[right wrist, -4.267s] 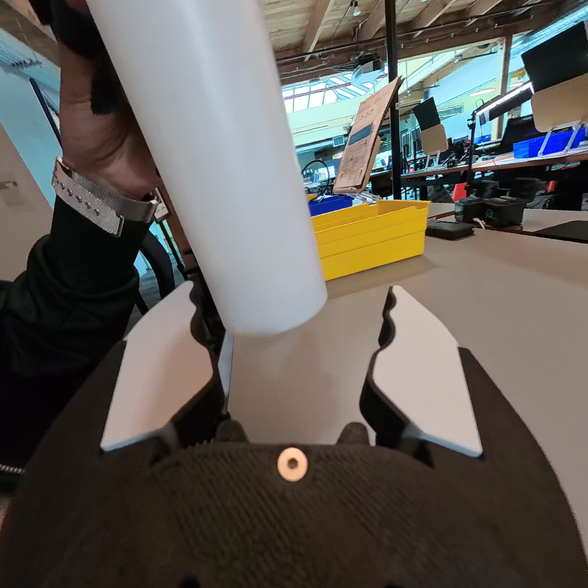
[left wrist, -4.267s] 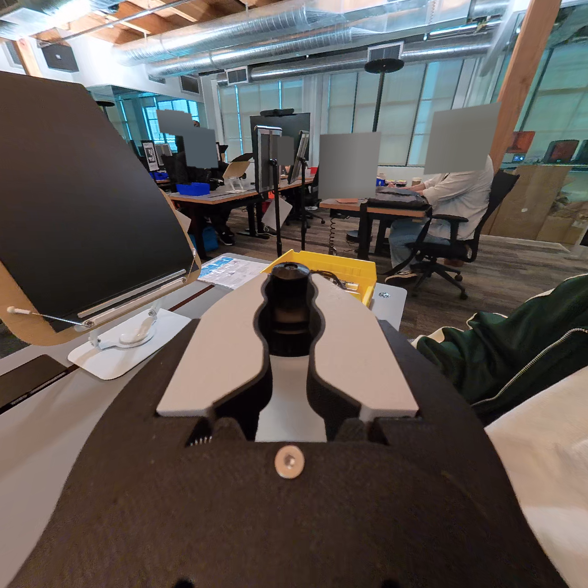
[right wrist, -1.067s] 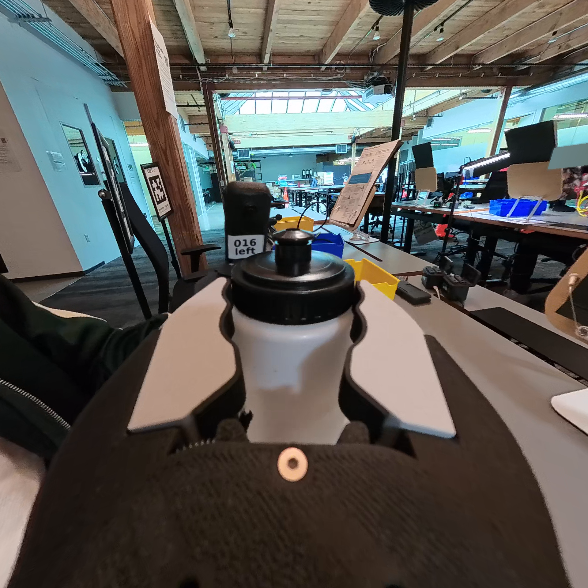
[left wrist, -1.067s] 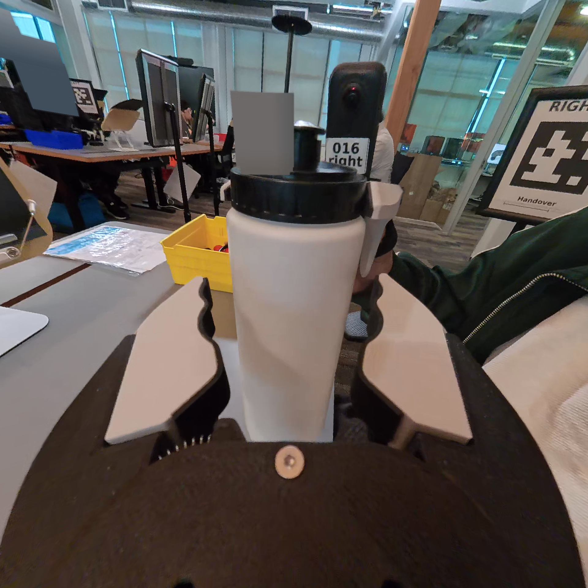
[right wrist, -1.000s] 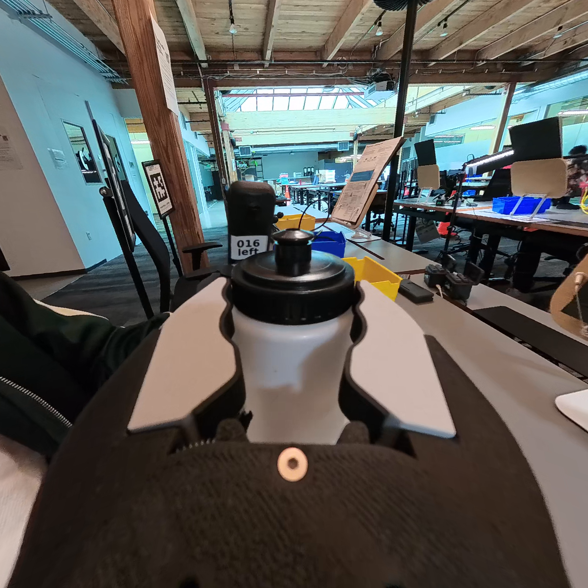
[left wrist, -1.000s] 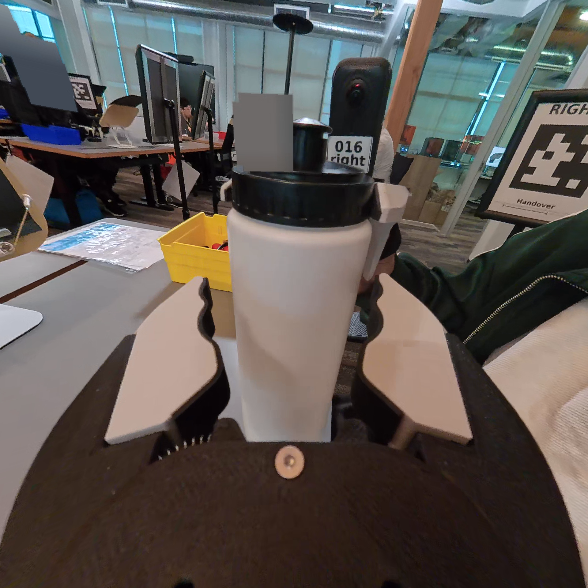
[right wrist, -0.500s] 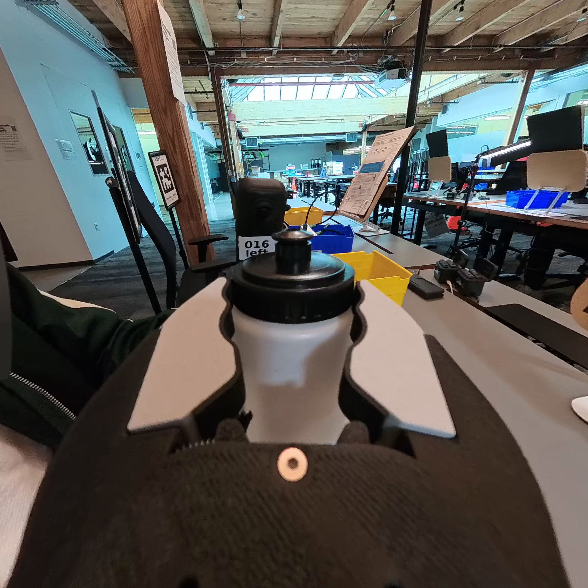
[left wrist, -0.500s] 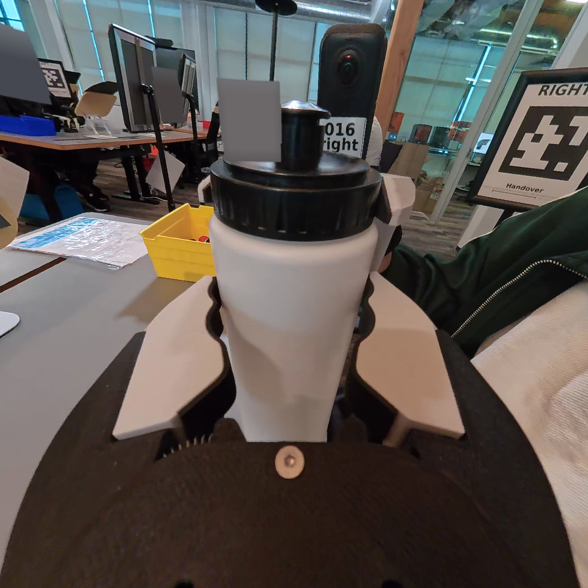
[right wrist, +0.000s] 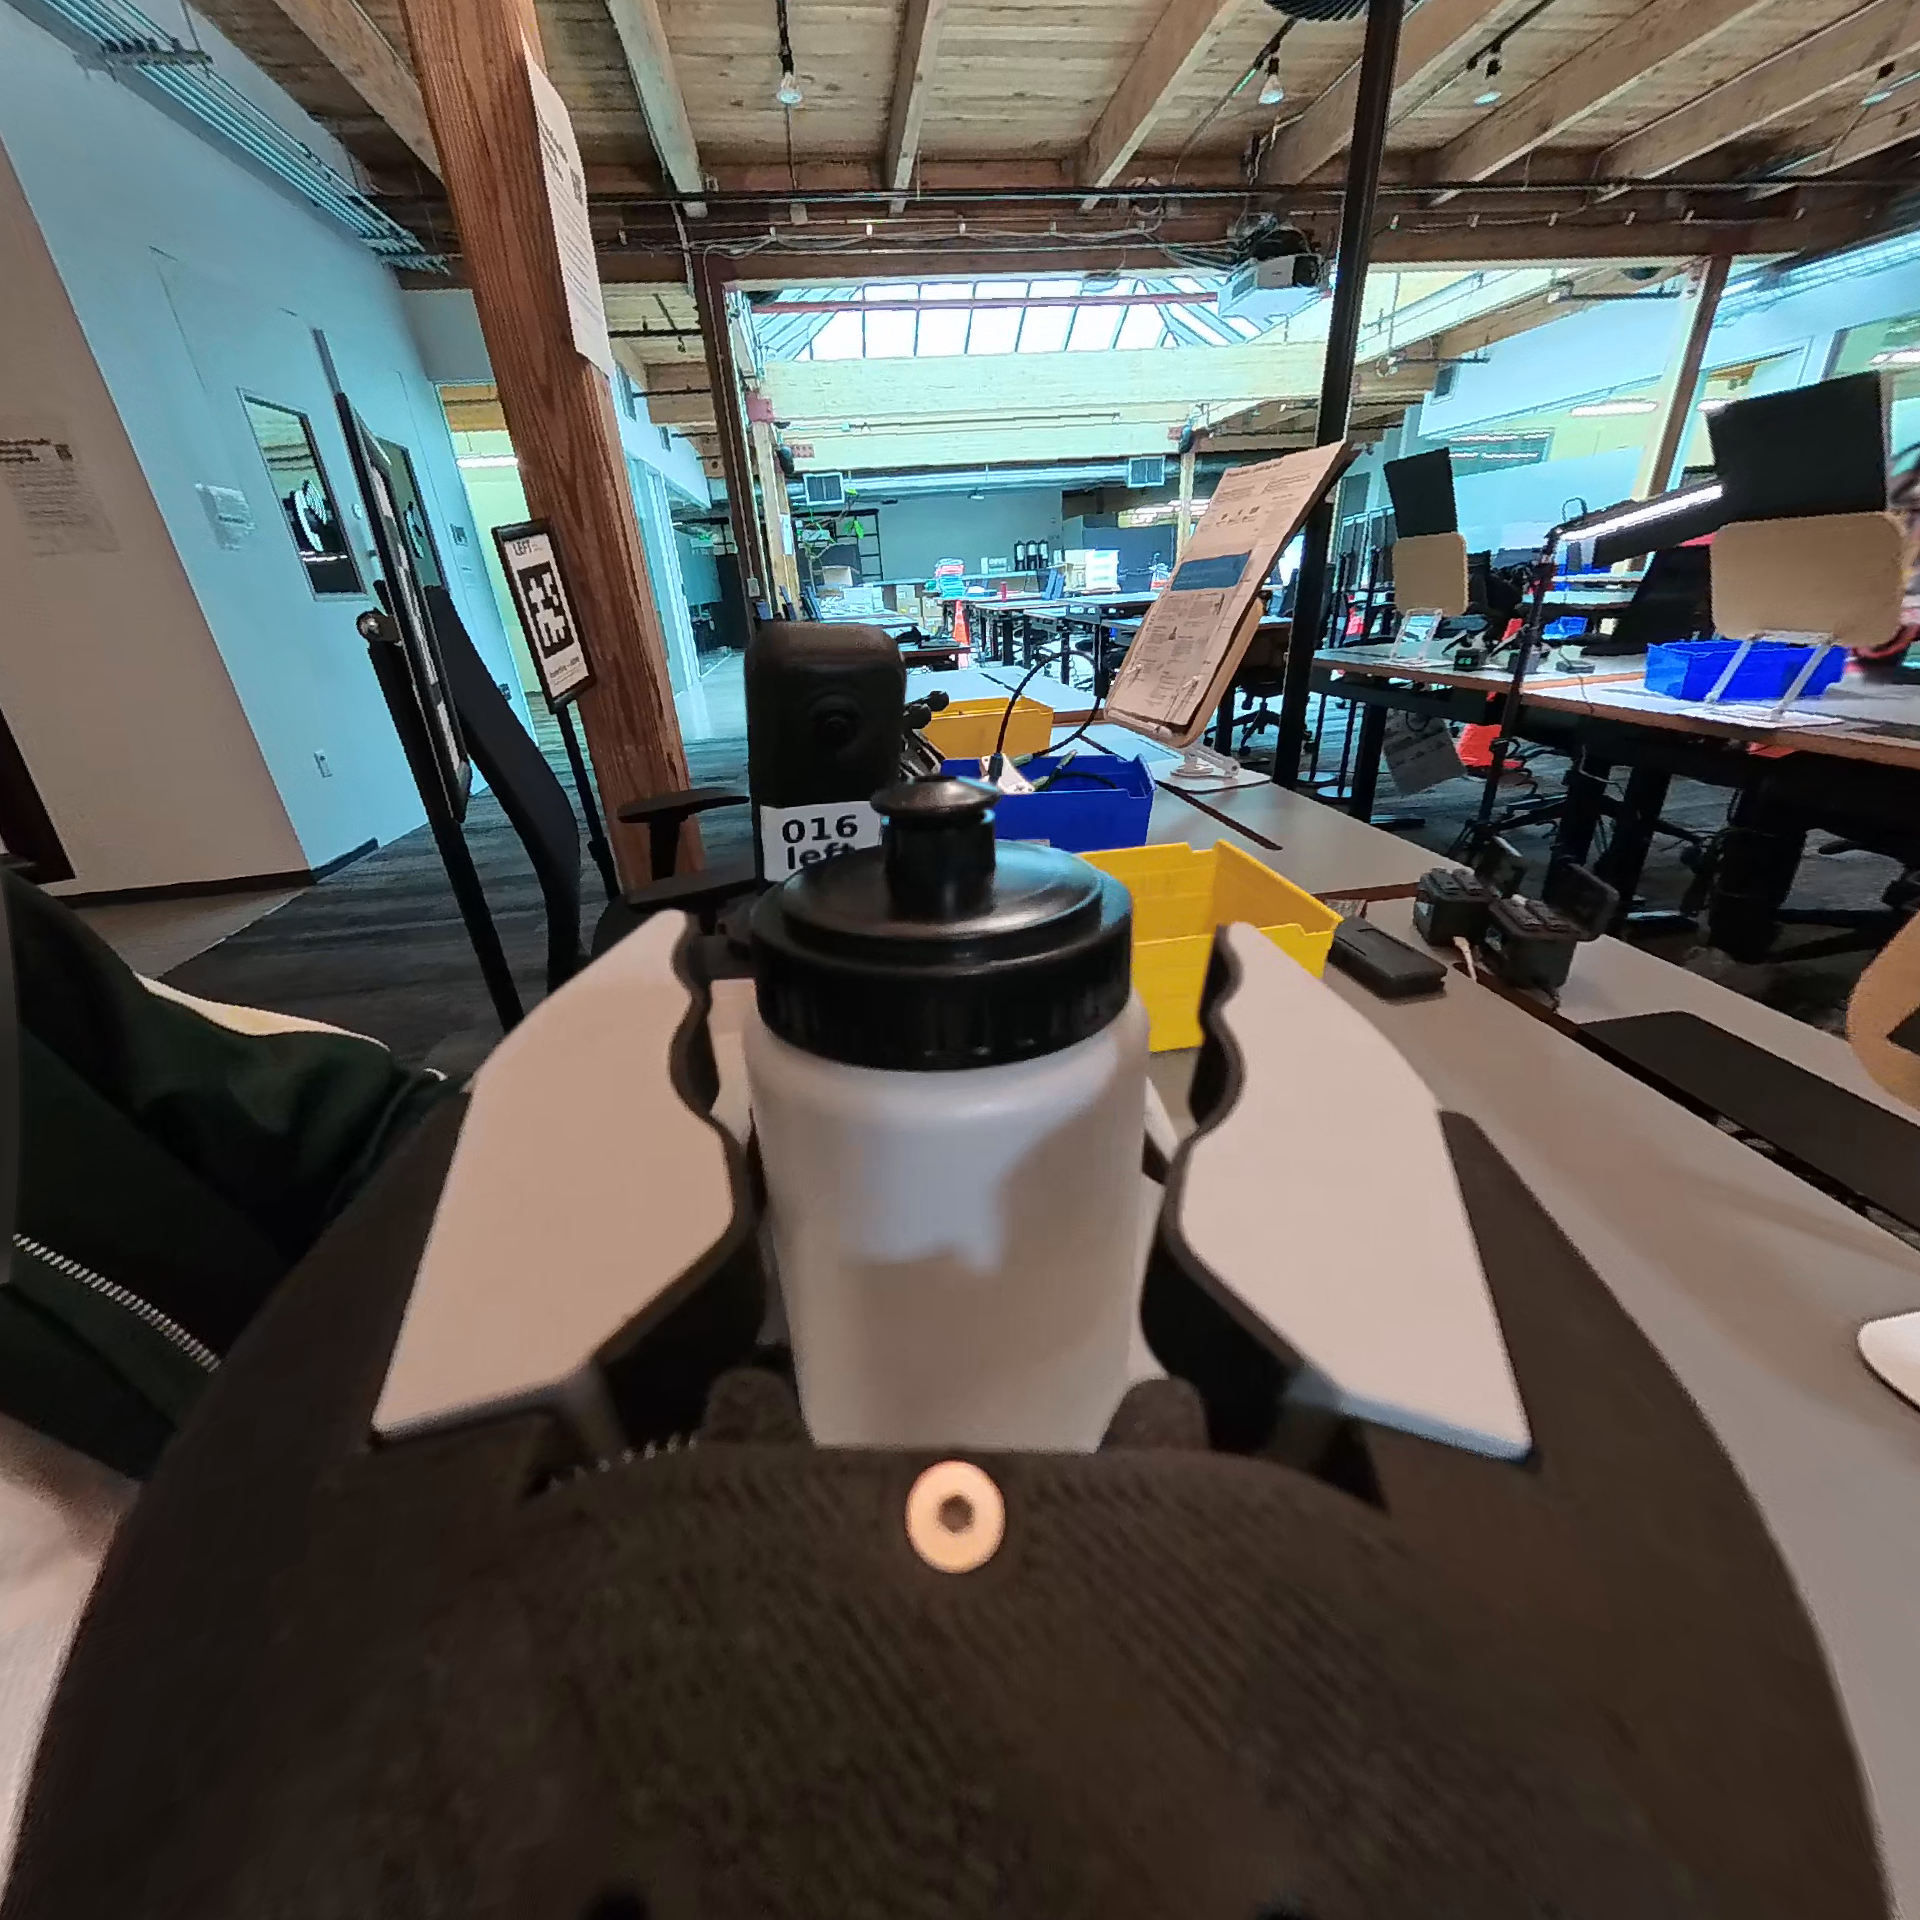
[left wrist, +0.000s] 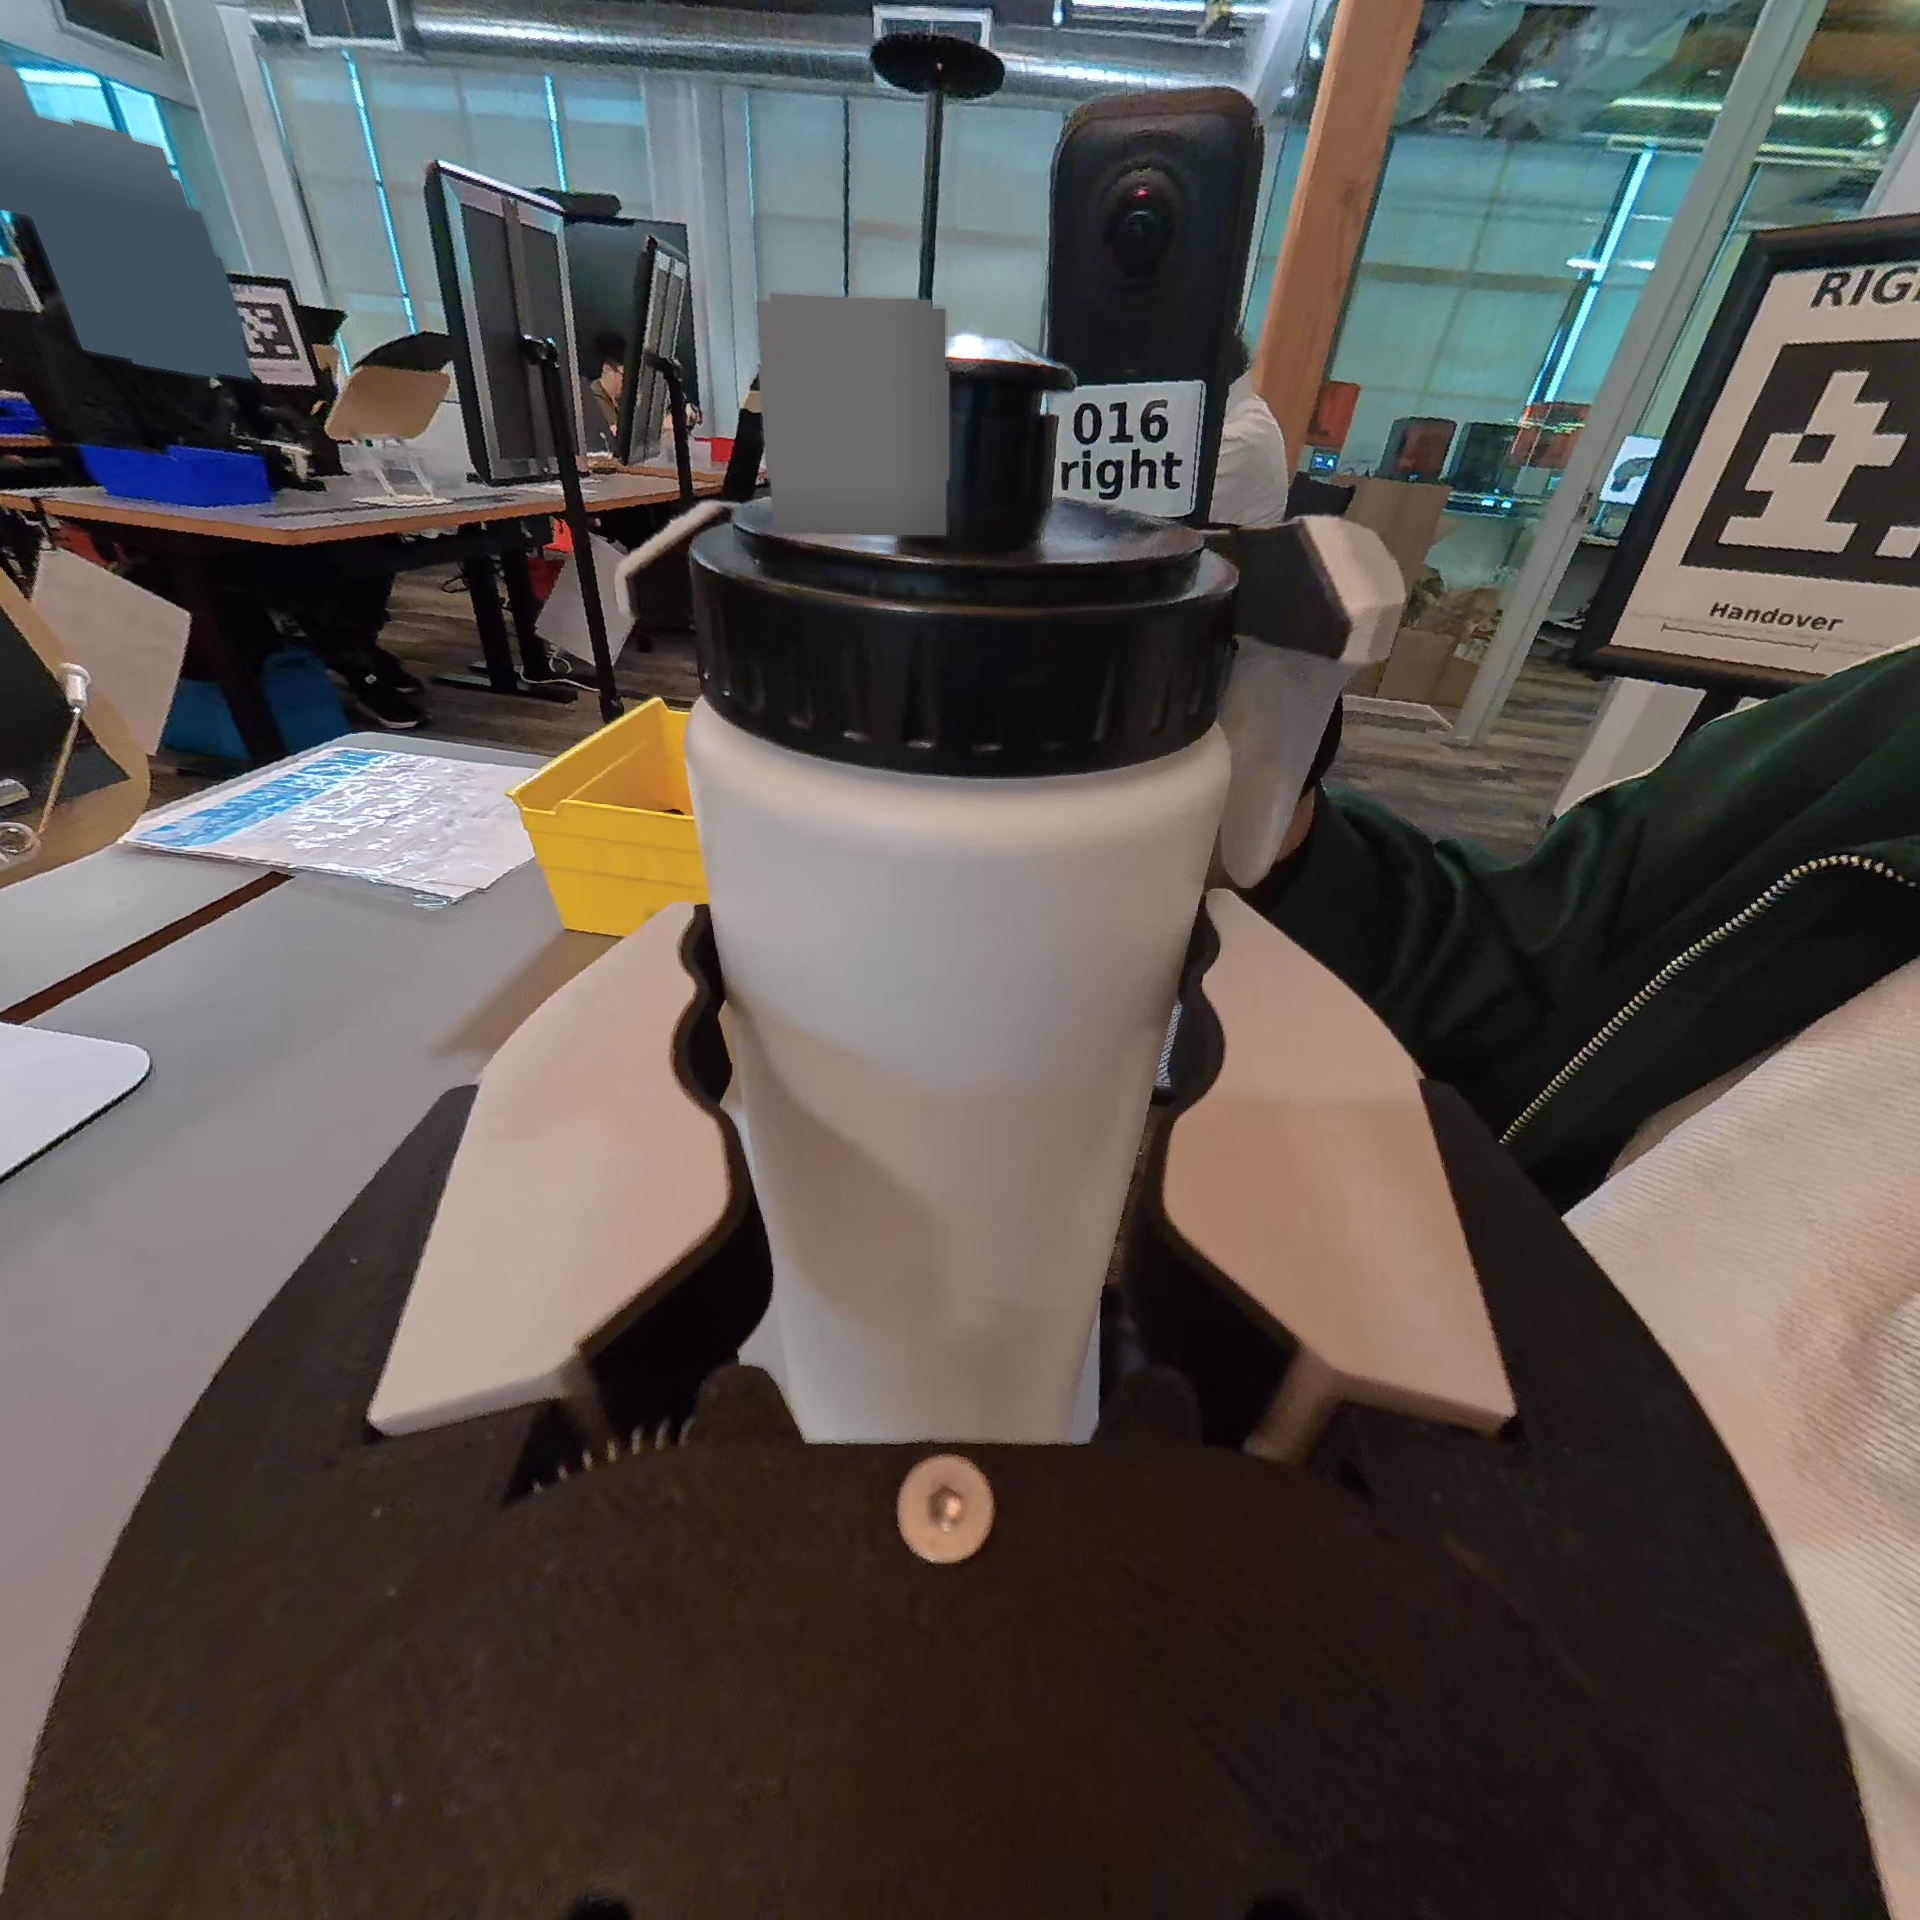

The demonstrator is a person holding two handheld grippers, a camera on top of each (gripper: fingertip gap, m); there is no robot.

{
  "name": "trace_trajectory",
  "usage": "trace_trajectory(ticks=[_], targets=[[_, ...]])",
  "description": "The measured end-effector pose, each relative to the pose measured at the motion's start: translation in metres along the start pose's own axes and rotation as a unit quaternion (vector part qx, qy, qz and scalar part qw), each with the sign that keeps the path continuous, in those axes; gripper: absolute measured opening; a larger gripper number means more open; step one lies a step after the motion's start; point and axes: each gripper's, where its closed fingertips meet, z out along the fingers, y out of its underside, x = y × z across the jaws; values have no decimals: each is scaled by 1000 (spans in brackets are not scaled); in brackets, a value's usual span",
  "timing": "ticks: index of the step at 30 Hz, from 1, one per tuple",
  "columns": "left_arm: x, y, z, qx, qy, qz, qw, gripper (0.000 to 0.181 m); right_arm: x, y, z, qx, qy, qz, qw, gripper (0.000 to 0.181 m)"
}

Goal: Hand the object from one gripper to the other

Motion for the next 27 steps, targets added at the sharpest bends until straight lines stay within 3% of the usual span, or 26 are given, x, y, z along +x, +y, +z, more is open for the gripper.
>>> trace_trajectory(ticks=[8, 14, 19, 27], targets=[[-12, -12, -18, -2, -29, 0, 1000, 86, 14, -4, -9, 24, 19, -21, 999, 97], [-24, -30, -41, 12, -65, 4, 998, 86, 32, 45, 1, -21, 26, -47, 998, 101], [-29, -36, -53, 18, -78, 6, 997, 86, 17, 78, 22, -49, -4, -33, 998, 103], [-23, -29, -41, 8, -64, 0, 998, 86, 10, 89, 32, -61, 12, -41, 997, 100]])
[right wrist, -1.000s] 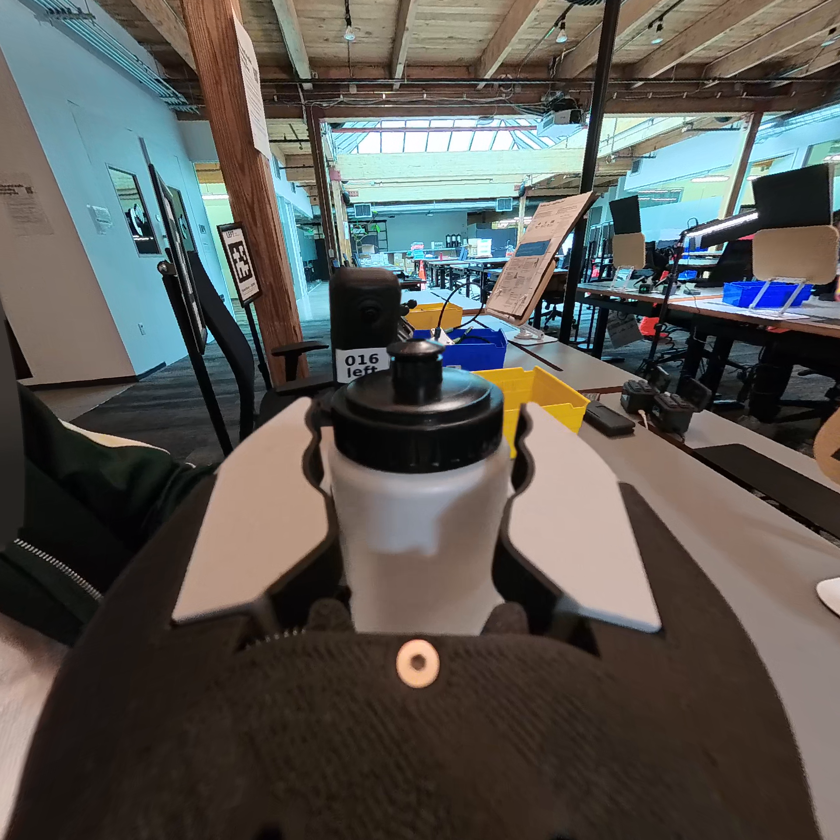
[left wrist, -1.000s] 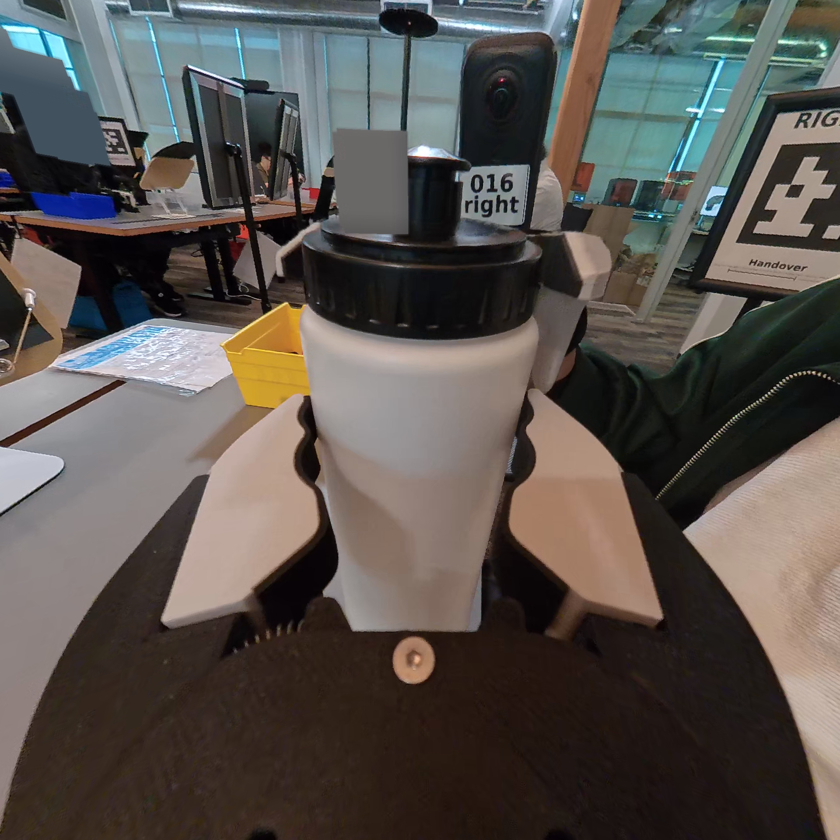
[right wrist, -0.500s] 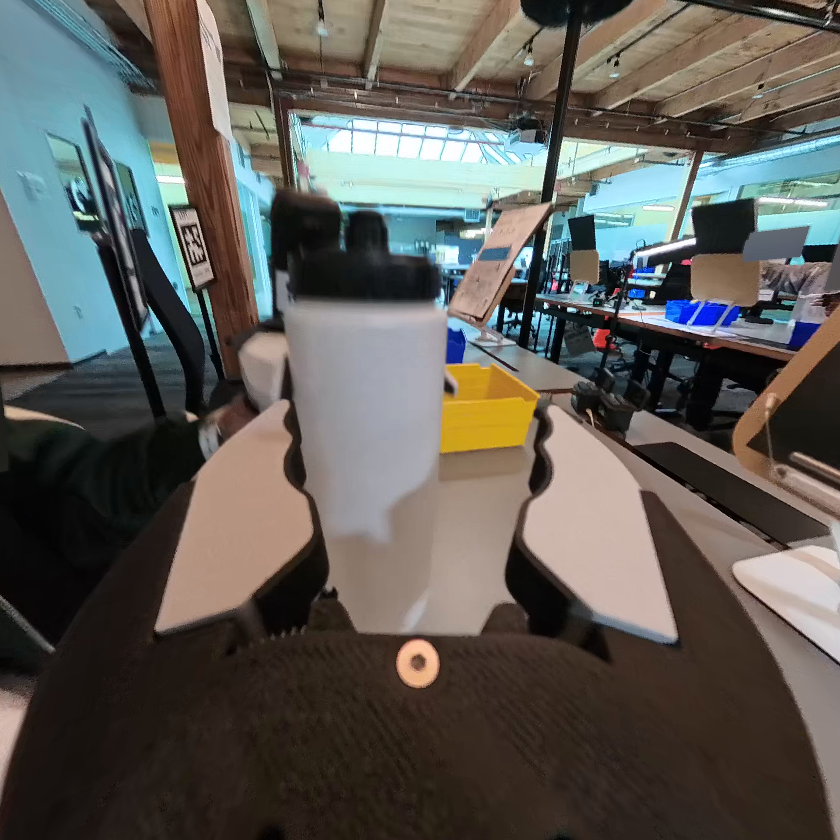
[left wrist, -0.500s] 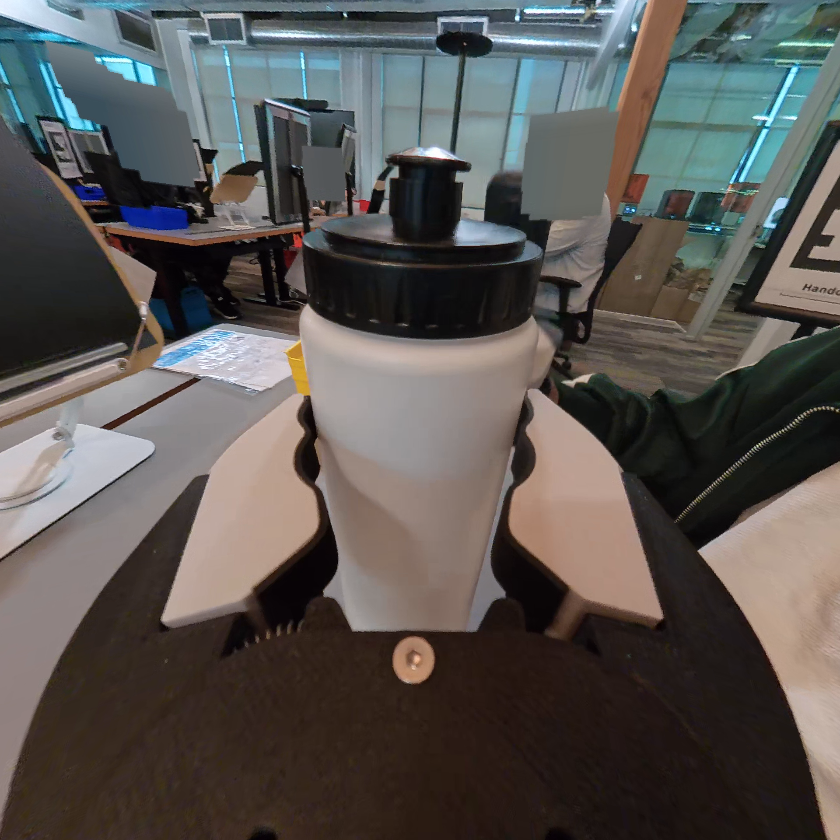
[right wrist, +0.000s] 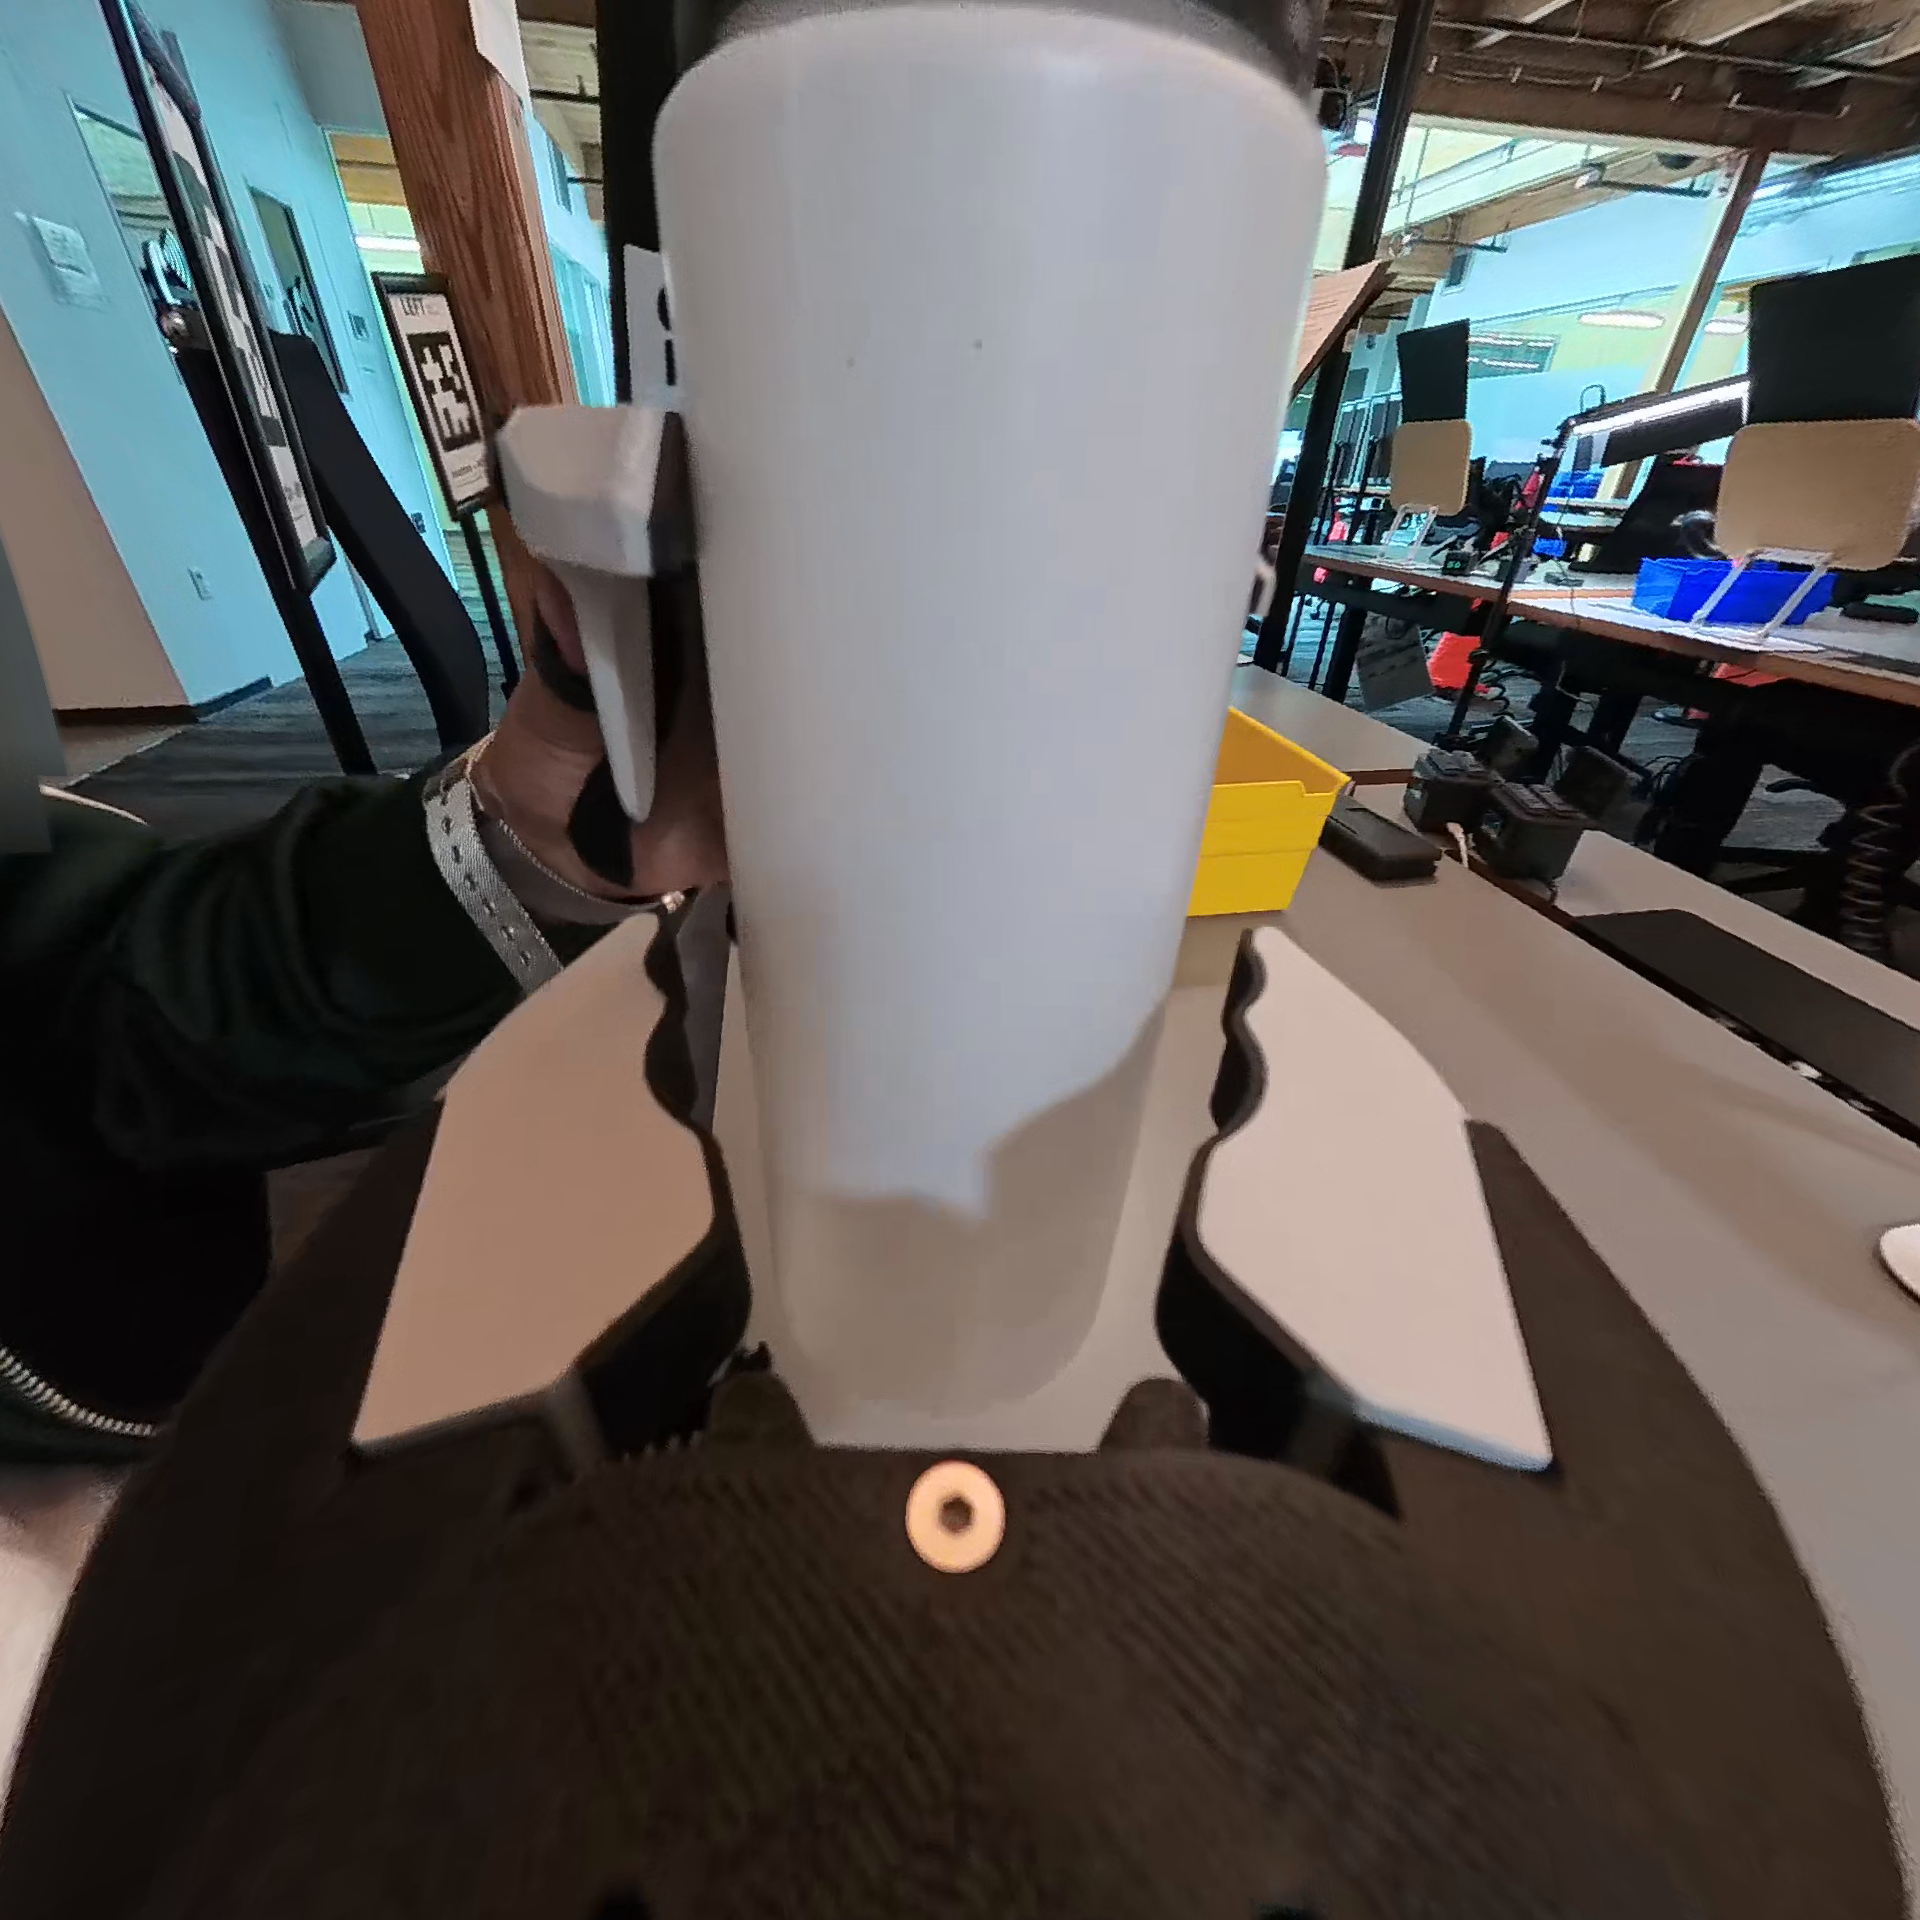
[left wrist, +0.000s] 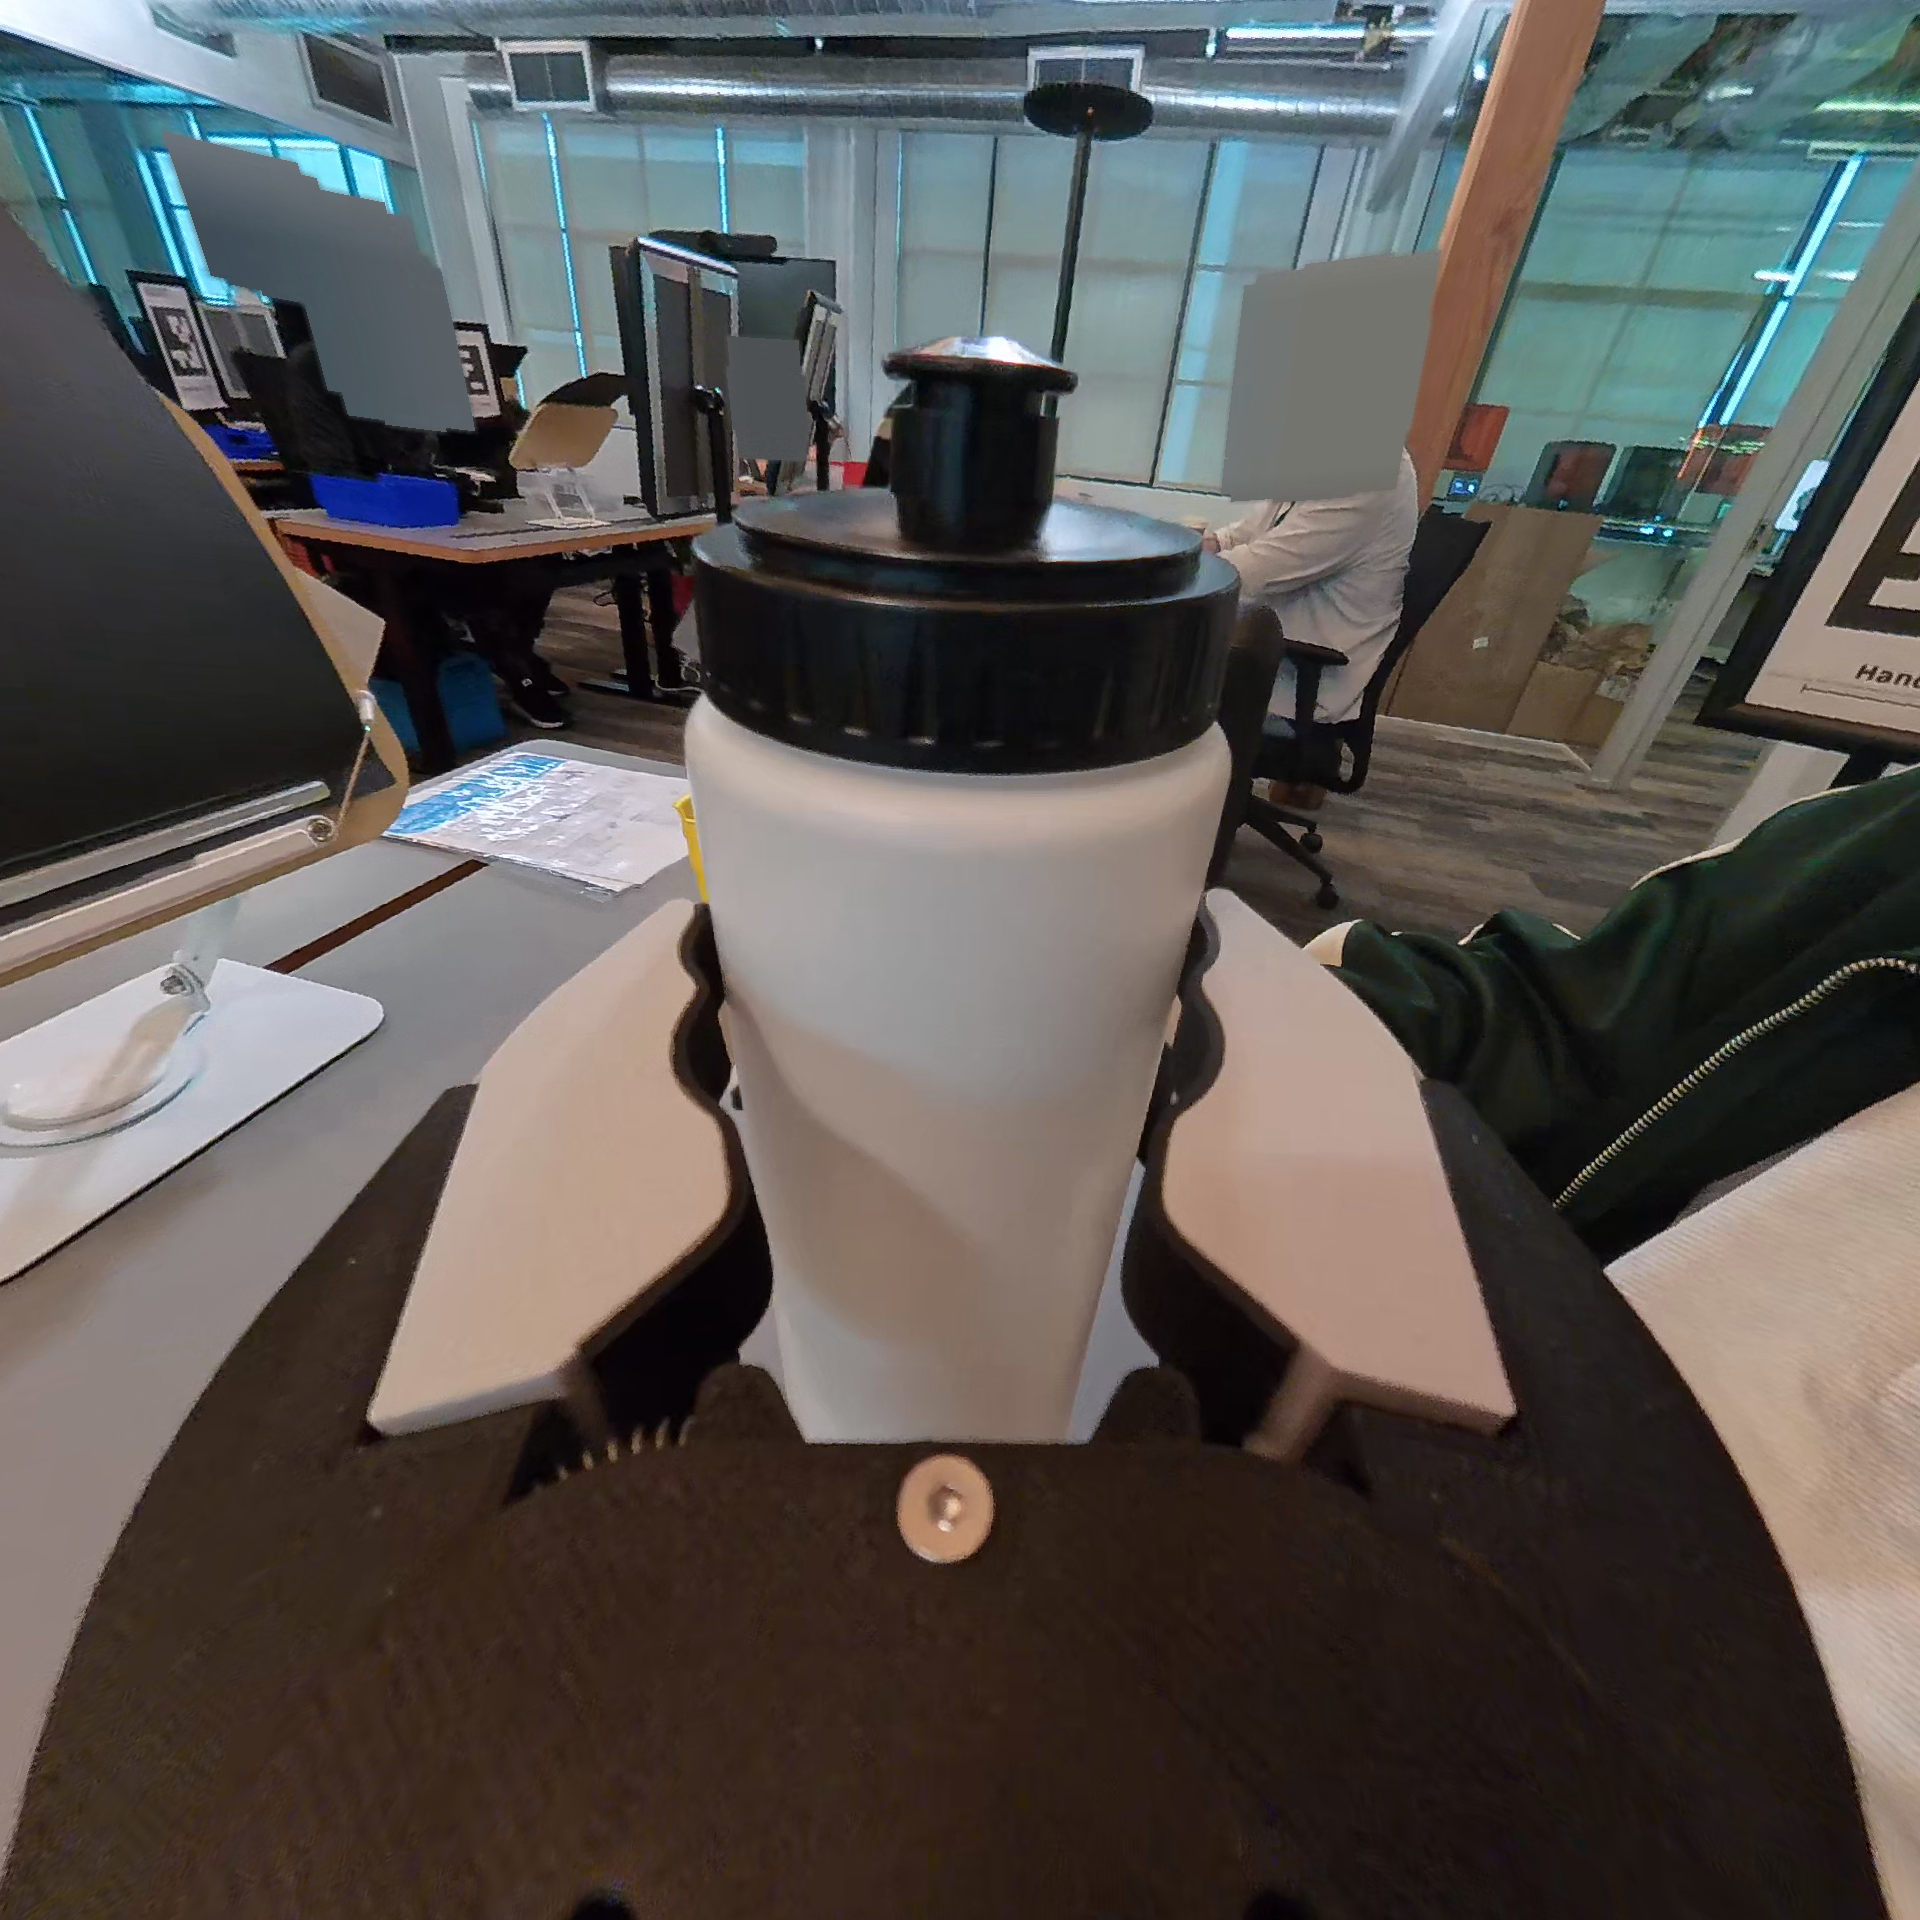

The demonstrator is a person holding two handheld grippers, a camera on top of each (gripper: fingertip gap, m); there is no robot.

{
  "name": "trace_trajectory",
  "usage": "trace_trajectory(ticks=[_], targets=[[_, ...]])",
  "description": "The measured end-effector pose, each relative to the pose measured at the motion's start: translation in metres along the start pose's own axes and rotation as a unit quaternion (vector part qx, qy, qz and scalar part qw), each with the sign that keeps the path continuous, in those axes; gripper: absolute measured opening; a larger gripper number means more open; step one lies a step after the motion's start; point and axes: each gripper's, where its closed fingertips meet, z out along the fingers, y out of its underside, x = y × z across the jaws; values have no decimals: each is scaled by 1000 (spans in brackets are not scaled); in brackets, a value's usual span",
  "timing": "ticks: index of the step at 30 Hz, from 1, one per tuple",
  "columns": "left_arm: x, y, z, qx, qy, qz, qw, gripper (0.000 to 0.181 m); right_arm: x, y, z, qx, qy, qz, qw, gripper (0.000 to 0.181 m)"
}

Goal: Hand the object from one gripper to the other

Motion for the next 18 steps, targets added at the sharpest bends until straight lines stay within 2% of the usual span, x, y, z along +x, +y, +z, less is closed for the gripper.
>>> trace_trajectory(ticks=[18], targets=[[10, 6, 12, -5, 16, -1, 1000, 86, -4, -5, -3, 1, -3, 7, 1000, 87]])
